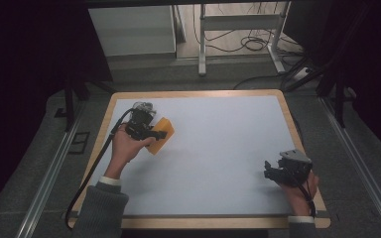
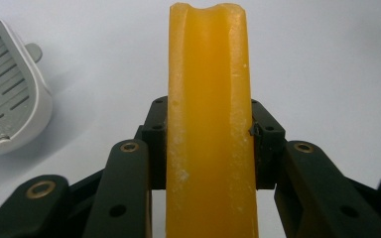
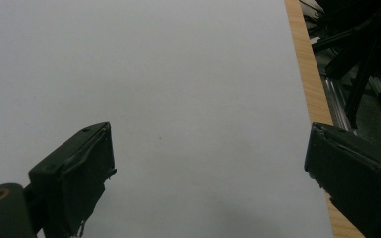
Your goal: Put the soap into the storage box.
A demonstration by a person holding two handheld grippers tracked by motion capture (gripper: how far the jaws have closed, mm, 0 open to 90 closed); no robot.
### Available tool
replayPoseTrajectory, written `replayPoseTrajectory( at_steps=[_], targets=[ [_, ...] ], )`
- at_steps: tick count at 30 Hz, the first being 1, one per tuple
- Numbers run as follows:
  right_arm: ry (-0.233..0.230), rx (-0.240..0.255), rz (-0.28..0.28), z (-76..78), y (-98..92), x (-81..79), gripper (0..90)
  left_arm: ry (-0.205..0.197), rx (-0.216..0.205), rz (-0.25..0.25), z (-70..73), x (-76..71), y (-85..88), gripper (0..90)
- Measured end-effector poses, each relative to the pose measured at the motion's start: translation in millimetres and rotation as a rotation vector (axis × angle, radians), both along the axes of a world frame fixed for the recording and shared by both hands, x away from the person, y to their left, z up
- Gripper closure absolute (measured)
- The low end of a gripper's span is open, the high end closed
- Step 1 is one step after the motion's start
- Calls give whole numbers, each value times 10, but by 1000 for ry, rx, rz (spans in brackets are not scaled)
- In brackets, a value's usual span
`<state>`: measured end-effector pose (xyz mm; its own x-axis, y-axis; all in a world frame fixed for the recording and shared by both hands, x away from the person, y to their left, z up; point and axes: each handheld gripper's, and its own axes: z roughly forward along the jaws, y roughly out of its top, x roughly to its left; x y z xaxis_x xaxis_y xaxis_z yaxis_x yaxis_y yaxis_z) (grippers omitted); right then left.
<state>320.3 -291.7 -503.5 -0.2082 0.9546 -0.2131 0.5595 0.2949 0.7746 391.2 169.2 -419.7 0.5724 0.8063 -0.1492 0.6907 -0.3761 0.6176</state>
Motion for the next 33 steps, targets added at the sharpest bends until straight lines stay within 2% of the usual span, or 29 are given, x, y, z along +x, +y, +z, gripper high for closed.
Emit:
replayPoseTrajectory(
  at_steps=[3, 17, 20, 25, 28, 33],
  targets=[
    [0, 2, -1, -4, -4, 2, 55, -4, 11, 5, 17, 23, 18, 615],
    [1, 2, -36, -7, -31, 6, 54, -2, 8, 9, 97, 110, 63, 615],
    [-1, 0, -35, -6, -40, 7, 55, -1, -11, 14, 101, 139, 94, 615],
    [2, 3, -32, -8, -38, 9, 55, -3, -18, 32, 111, 182, 141, 615],
    [3, 2, -31, -13, -31, 12, 55, -3, -3, 39, 124, 225, 149, 615],
    [3, 0, -39, -7, -32, 8, 55, -7, -1, 49, 155, 299, 180, 615]
  ],
)
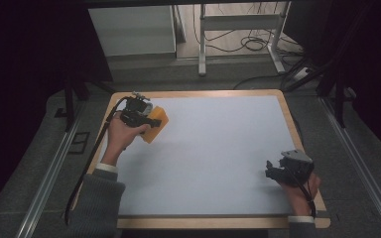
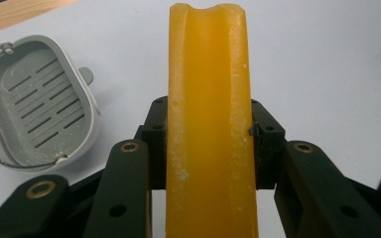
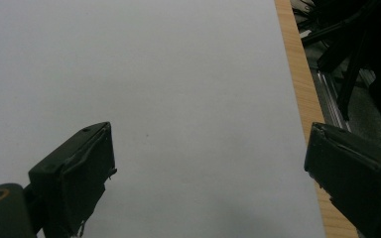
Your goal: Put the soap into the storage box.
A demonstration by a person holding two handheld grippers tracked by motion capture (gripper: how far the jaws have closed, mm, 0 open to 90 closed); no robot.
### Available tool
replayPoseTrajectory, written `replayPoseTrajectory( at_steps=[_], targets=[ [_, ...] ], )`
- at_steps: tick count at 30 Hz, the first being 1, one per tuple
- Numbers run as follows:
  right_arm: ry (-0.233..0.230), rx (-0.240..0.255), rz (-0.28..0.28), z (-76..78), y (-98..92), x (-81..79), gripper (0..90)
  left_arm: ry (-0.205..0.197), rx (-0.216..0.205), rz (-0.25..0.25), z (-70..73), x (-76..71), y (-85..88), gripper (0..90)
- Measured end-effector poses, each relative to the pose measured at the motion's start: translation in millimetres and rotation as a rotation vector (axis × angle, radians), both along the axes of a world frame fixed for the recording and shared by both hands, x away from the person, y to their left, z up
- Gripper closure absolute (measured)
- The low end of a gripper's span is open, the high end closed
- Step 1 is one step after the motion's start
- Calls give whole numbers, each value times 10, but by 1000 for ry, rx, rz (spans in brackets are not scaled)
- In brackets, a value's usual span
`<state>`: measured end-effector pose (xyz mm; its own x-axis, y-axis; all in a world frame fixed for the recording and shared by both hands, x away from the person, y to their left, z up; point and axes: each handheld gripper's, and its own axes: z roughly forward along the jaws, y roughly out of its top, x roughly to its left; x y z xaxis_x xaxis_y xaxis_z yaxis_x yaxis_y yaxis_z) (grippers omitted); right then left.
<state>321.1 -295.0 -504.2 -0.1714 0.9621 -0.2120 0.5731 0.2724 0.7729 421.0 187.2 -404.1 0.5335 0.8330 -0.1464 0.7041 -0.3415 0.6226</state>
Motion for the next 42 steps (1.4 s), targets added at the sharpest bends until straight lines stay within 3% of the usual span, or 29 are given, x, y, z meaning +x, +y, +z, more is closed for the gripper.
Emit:
replayPoseTrajectory(
  at_steps=[8, 19, 21, 25, 30, 34, 42],
  targets=[
    [1, 1, 1, 1, -6, 1, 55, -3, 3, 25, 26, 119, 29, 615],
    [-3, 2, -1, 11, -7, -5, 55, 27, 2, 49, -2, 283, 113, 615],
    [-3, 2, -1, 10, -6, -5, 55, 9, 2, 65, 2, 303, 130, 615],
    [-4, 4, -4, 9, -11, -5, 55, 18, -16, 74, 3, 366, 176, 615],
    [-6, 3, -5, 9, -15, -4, 55, 17, -7, 99, 17, 439, 221, 615],
    [-5, -2, -8, 7, -15, -4, 55, -20, -14, 126, 31, 463, 248, 615],
    [-4, -6, -8, 6, -17, -5, 55, -2, -20, 163, -20, 573, 341, 615]
  ],
)
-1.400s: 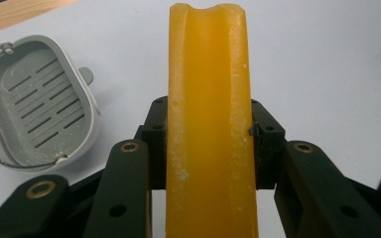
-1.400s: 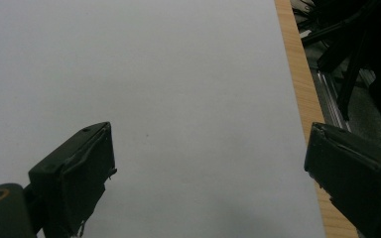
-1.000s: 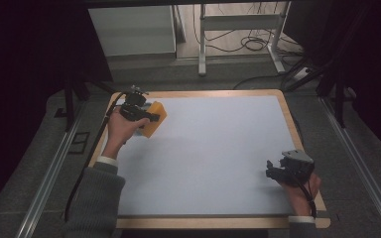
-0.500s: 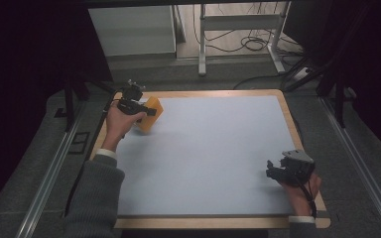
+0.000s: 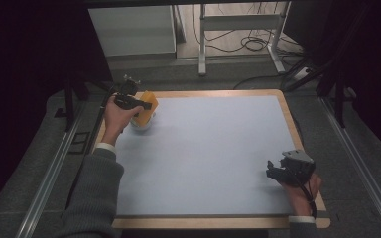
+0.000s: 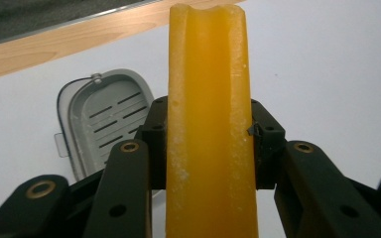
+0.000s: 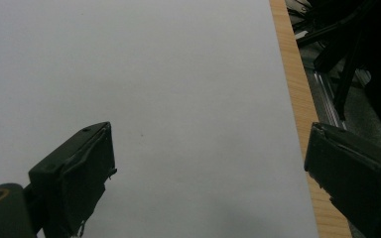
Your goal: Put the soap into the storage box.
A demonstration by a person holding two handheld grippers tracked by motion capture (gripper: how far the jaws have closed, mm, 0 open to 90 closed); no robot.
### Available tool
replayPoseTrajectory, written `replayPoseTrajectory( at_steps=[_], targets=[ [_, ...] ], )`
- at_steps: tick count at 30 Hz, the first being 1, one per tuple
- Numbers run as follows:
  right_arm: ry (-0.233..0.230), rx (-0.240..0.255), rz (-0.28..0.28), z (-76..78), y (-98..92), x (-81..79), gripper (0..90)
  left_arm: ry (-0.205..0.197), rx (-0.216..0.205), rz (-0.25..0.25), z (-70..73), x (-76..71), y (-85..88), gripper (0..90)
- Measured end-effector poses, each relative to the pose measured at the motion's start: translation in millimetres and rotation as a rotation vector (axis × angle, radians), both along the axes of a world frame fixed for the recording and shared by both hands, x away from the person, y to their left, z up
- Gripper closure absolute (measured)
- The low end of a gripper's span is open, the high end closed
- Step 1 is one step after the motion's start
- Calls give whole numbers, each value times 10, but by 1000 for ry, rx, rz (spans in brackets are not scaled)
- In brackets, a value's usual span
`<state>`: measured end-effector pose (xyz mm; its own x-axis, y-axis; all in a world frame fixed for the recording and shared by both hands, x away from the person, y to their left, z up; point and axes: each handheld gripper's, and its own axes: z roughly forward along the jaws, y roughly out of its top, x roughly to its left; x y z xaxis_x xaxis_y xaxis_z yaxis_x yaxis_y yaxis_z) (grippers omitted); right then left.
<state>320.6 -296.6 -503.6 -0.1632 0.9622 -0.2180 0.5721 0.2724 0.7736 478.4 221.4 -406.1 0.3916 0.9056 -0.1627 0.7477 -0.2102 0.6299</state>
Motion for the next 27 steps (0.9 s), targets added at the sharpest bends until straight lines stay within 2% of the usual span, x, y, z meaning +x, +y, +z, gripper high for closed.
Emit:
replayPoseTrajectory(
  at_steps=[4, 6, 10, 13, 19, 27],
  targets=[
    [0, -2, -6, -4, -1, 2, 55, -21, -3, 42, -33, 62, 27, 616],
    [-9, -4, -5, 2, 0, -4, 56, -18, -22, 48, -47, 101, 50, 615],
    [-20, -13, -10, 22, 3, -12, 58, -9, -22, 71, -91, 163, 83, 615],
    [-14, -10, -17, 10, -7, -8, 58, 2, -21, 82, -132, 211, 109, 616],
    [-2, -5, -5, -20, 0, 9, 58, 26, -50, 109, -208, 308, 140, 615],
    [-11, 2, -12, 7, -8, -5, 58, 37, -48, 169, -269, 372, 199, 615]
  ],
)
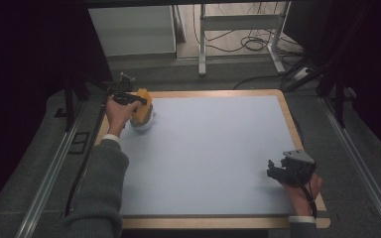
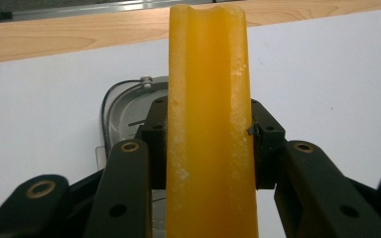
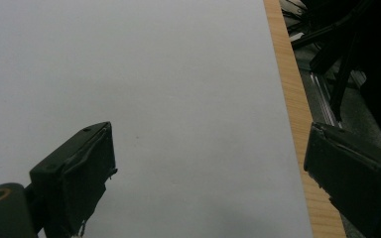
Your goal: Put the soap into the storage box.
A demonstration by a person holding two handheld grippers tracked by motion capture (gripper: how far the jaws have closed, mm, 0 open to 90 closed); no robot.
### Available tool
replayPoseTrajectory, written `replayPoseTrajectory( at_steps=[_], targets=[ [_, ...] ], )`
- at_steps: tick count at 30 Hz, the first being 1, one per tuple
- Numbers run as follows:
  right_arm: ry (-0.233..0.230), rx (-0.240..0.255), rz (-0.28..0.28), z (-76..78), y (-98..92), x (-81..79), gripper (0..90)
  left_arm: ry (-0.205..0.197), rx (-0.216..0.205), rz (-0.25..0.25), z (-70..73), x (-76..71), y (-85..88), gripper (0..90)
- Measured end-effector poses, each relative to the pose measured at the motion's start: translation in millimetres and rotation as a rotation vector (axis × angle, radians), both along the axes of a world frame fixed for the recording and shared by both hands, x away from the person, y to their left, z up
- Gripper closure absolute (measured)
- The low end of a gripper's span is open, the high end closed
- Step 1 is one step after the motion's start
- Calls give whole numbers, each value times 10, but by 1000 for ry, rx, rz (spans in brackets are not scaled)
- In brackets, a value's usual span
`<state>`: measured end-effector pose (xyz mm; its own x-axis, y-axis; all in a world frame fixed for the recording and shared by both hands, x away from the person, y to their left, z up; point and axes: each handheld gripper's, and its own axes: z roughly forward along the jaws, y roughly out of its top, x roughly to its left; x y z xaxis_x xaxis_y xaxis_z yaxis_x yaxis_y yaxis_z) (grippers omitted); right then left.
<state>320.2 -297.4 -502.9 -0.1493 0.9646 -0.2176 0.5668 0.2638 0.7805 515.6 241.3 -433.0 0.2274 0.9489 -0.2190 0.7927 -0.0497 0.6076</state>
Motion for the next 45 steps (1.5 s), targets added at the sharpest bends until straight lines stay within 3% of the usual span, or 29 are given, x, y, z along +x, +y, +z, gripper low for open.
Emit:
replayPoseTrajectory(
  at_steps=[18, 30, 32, 35, 36, 39, 42, 45],
  targets=[
    [1, -11, 5, -3, 12, 5, 58, 38, -6, 47, -239, 80, 39, 615],
    [5, -12, 7, -10, 15, 10, 58, 70, 12, 56, -344, 124, 24, 613],
    [5, -11, 4, -9, 12, 9, 58, 53, 9, 56, -318, 119, 12, 579],
    [6, -9, 4, -9, 13, 9, 58, 38, 22, 60, -279, 101, 8, 446],
    [6, -12, 9, -8, 14, 9, 58, 40, 48, 64, -269, 89, 17, 402],
    [6, -16, 7, -3, 22, 7, 58, 38, 71, 73, -252, 55, 52, 283],
    [-1, -12, 12, 5, 29, 12, 58, 0, 57, 89, -200, -8, 106, 238],
    [1, -13, 16, 4, 37, 19, 58, -21, 77, 78, -141, -73, 158, 205]
  ],
)
